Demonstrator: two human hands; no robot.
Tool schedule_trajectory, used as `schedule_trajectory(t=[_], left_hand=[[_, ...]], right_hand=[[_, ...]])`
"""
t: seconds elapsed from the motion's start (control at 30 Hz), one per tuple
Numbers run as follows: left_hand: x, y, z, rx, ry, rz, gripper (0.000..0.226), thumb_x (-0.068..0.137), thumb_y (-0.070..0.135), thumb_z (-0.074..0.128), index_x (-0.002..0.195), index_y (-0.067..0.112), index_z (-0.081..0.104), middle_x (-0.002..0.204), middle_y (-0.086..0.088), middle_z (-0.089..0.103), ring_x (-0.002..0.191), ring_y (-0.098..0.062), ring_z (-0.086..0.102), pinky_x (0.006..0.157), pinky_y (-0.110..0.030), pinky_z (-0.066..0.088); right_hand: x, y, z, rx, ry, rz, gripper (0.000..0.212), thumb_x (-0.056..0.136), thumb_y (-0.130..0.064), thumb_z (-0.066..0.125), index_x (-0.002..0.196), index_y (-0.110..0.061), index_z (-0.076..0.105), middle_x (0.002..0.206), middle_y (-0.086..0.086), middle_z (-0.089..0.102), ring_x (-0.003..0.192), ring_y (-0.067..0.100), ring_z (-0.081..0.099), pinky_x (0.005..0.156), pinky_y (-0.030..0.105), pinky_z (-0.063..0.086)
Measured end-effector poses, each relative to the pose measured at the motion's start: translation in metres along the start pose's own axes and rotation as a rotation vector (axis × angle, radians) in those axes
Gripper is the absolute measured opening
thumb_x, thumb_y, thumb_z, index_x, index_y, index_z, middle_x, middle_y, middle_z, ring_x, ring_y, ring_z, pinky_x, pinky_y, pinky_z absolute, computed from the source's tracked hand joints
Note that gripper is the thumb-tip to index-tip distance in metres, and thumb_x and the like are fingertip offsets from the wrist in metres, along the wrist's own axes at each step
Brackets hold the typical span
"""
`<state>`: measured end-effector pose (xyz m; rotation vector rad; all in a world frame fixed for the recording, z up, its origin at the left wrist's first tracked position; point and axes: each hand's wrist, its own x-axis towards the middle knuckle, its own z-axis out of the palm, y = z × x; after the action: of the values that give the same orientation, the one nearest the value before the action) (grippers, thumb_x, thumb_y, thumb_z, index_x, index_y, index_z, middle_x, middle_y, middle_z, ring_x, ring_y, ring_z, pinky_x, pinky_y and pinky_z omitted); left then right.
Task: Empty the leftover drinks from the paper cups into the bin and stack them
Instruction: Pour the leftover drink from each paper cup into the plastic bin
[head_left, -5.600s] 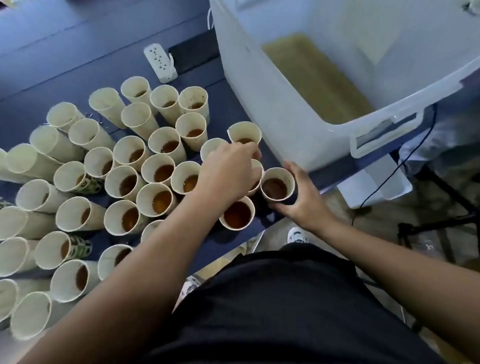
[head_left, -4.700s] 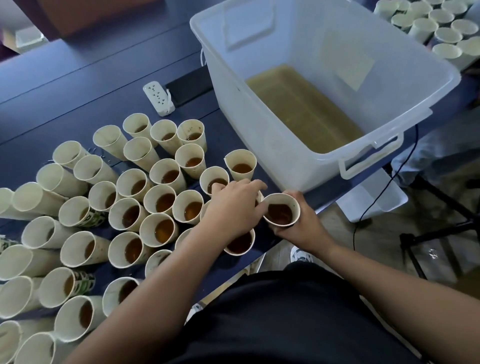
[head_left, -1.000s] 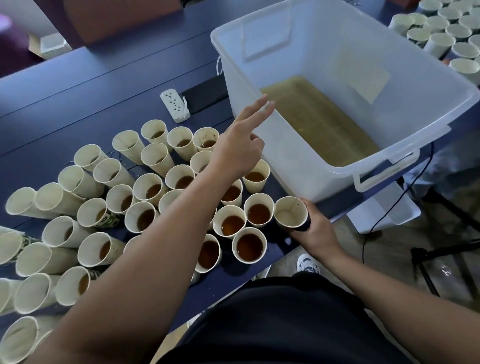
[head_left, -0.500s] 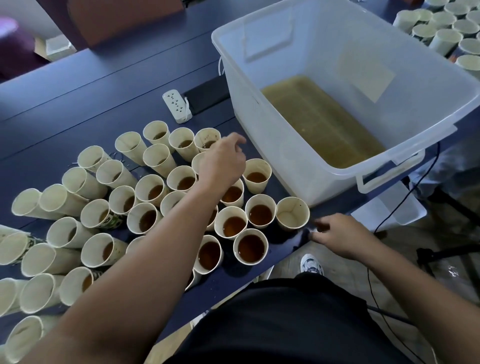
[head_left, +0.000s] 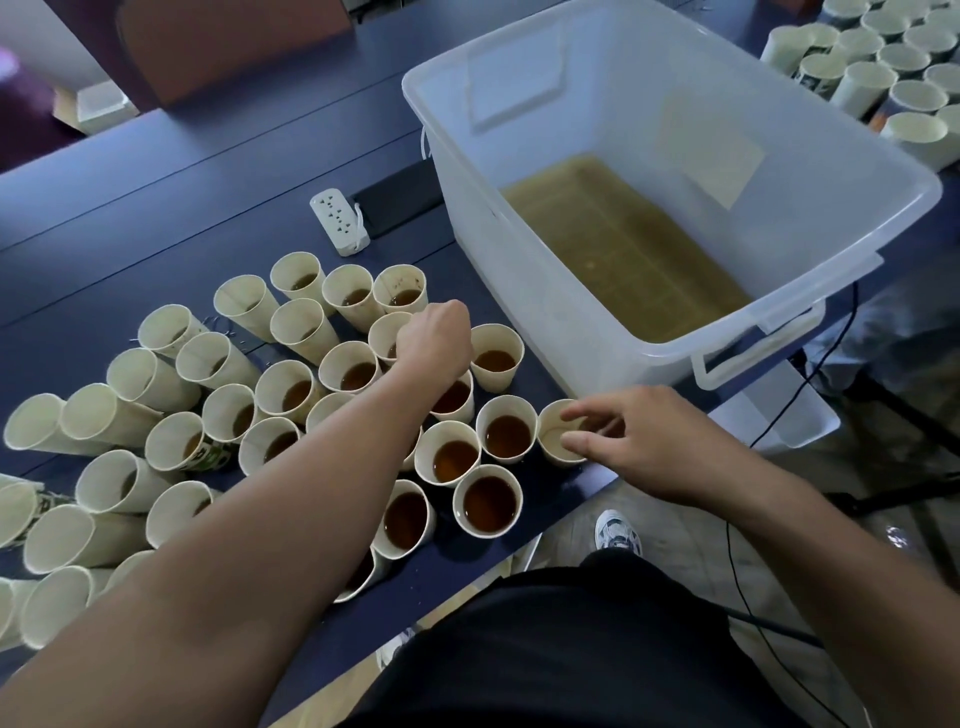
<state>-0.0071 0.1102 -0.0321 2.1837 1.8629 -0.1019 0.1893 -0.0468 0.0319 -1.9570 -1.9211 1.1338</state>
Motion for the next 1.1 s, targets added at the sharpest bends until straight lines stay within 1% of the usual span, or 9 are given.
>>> schedule_trajectory(t=[0.13, 0.3, 0.43, 0.53, 0.7, 0.8, 0.9, 1.0, 1.1], left_hand=[[-0.001, -0.004, -0.005, -0.056, 0.045, -0.025, 0.017, 0.094, 0.0, 0.051, 0.088, 0.01, 0.064, 0.083, -0.009, 0.063, 0.073, -0.031, 0.061, 0.05, -0.035, 0.04], [-0.003, -0.009, -0.033, -0.176, 0.189, -0.036, 0.014, 0.095, 0.005, 0.056, 0.093, 0.01, 0.069, 0.088, -0.01, 0.066, 0.08, -0.03, 0.064, 0.071, -0.047, 0.059], [-0.011, -0.011, -0.076, -0.177, 0.239, -0.039, 0.015, 0.095, 0.005, 0.057, 0.092, 0.01, 0.071, 0.089, -0.008, 0.068, 0.081, -0.029, 0.064, 0.069, -0.042, 0.055], [-0.026, -0.013, -0.112, -0.179, 0.253, -0.012, 0.017, 0.098, 0.011, 0.057, 0.094, 0.013, 0.074, 0.091, -0.007, 0.07, 0.079, -0.025, 0.063, 0.071, -0.04, 0.056], [-0.055, -0.008, -0.159, -0.203, 0.187, 0.106, 0.02, 0.1, 0.017, 0.059, 0.093, 0.015, 0.078, 0.09, -0.002, 0.072, 0.084, -0.022, 0.065, 0.081, -0.04, 0.057], [-0.064, -0.003, -0.171, -0.228, 0.129, 0.161, 0.02, 0.099, 0.02, 0.061, 0.092, 0.015, 0.078, 0.081, 0.002, 0.069, 0.075, -0.014, 0.061, 0.069, -0.031, 0.05], [-0.067, 0.002, -0.174, -0.243, 0.089, 0.196, 0.02, 0.099, 0.022, 0.062, 0.09, 0.016, 0.078, 0.073, 0.01, 0.065, 0.064, -0.006, 0.054, 0.057, -0.021, 0.038], [-0.069, 0.004, -0.174, -0.355, 0.108, 0.219, 0.02, 0.098, 0.025, 0.063, 0.089, 0.017, 0.078, 0.074, 0.007, 0.07, 0.061, -0.007, 0.056, 0.059, -0.025, 0.044], [-0.066, 0.008, -0.171, -0.664, 0.182, 0.208, 0.035, 0.102, 0.042, 0.056, 0.087, 0.018, 0.078, 0.069, 0.003, 0.073, 0.058, -0.009, 0.055, 0.063, -0.027, 0.047]], right_hand=[[0.007, -0.012, 0.004, 0.02, 0.024, -0.079, 0.032, 0.091, -0.041, 0.068, 0.122, -0.032, 0.069, 0.099, -0.014, 0.073, 0.09, 0.002, 0.067, 0.088, 0.031, 0.056], [0.018, -0.027, 0.009, 0.069, 0.106, -0.205, 0.036, 0.093, -0.038, 0.067, 0.129, -0.033, 0.063, 0.098, -0.019, 0.068, 0.092, 0.003, 0.064, 0.088, 0.032, 0.055], [0.028, -0.042, 0.014, 0.155, 0.268, -0.27, 0.057, 0.091, -0.032, 0.069, 0.143, -0.035, 0.047, 0.115, -0.02, 0.057, 0.102, 0.001, 0.056, 0.094, 0.032, 0.053], [0.035, -0.054, 0.015, 0.296, 0.374, -0.275, 0.078, 0.087, -0.032, 0.074, 0.151, -0.035, 0.03, 0.138, -0.013, 0.049, 0.12, 0.002, 0.05, 0.102, 0.031, 0.048], [0.054, -0.07, 0.014, 0.465, 0.323, -0.275, 0.106, 0.076, -0.043, 0.084, 0.153, -0.045, 0.012, 0.151, -0.018, 0.036, 0.136, 0.002, 0.038, 0.113, 0.035, 0.039], [0.064, -0.075, 0.016, 0.516, 0.359, -0.327, 0.104, 0.071, -0.038, 0.089, 0.148, -0.043, 0.021, 0.139, -0.025, 0.044, 0.127, -0.002, 0.045, 0.109, 0.035, 0.043], [0.069, -0.08, 0.014, 0.556, 0.454, -0.35, 0.085, 0.065, -0.037, 0.091, 0.127, -0.05, 0.034, 0.116, -0.035, 0.05, 0.107, -0.004, 0.054, 0.096, 0.037, 0.049], [0.068, -0.081, 0.009, 0.593, 0.538, -0.36, 0.071, 0.061, -0.041, 0.087, 0.114, -0.052, 0.04, 0.11, -0.022, 0.06, 0.101, 0.003, 0.061, 0.092, 0.038, 0.051], [0.062, -0.079, -0.004, 0.648, 0.558, -0.384, 0.068, 0.065, -0.029, 0.087, 0.121, -0.032, 0.049, 0.112, -0.01, 0.065, 0.101, 0.007, 0.063, 0.091, 0.03, 0.051]])
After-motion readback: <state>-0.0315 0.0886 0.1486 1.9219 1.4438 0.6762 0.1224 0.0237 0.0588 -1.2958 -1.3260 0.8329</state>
